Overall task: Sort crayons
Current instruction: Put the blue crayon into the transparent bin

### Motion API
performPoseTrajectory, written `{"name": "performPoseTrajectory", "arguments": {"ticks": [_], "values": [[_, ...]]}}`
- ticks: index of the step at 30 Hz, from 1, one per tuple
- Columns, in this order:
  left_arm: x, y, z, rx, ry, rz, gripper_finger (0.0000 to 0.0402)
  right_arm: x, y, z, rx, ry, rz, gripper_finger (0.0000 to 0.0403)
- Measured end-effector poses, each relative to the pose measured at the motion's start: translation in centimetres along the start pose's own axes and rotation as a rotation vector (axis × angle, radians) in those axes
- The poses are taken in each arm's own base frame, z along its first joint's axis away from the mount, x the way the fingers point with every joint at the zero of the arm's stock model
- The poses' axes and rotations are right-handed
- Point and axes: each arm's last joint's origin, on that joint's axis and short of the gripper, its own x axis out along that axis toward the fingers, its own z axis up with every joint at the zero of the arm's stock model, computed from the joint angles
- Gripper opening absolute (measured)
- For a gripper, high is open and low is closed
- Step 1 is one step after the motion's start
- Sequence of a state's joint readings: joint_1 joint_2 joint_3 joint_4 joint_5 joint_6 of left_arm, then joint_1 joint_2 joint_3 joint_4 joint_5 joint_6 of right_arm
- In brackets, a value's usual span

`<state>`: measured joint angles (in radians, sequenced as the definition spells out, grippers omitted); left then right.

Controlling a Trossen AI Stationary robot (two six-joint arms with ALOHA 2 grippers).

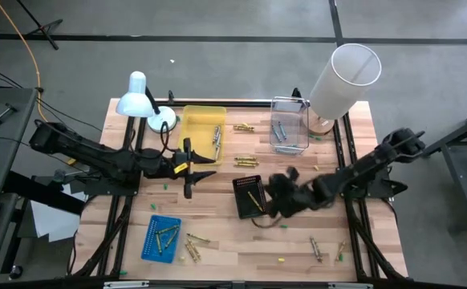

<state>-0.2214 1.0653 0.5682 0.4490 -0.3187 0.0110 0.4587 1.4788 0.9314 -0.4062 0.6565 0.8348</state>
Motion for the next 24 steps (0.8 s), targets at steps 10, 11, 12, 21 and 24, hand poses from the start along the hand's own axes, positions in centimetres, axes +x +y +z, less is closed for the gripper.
{"name": "performPoseTrajectory", "arguments": {"ticks": [10,11,12,21,24], "values": [[-0.4,-1.2,0.2,0.051,-0.018,-0.057,0.0145,2.7,-3.0,4.3,-0.204,-0.29,-0.139,0.0],[-0.4,-1.3,0.2,0.05,-0.021,-0.061,0.0145,3.3,-3.4,3.8,-0.208,-0.307,-0.099,0.0],[-0.5,-1.4,0.2,0.049,-0.024,-0.065,0.0145,3.9,-3.9,3.3,-0.213,-0.329,-0.041,0.0],[0.2,-1.0,0.1,0.092,-0.046,-0.007,0.0145,4.4,-9.3,1.2,-0.14,-0.74,0.379,0.0],[1.6,-0.2,-0.4,0.097,-0.064,0.054,0.0145,4.3,-9.5,1.6,-0.194,-0.778,0.374,0.0]]}}
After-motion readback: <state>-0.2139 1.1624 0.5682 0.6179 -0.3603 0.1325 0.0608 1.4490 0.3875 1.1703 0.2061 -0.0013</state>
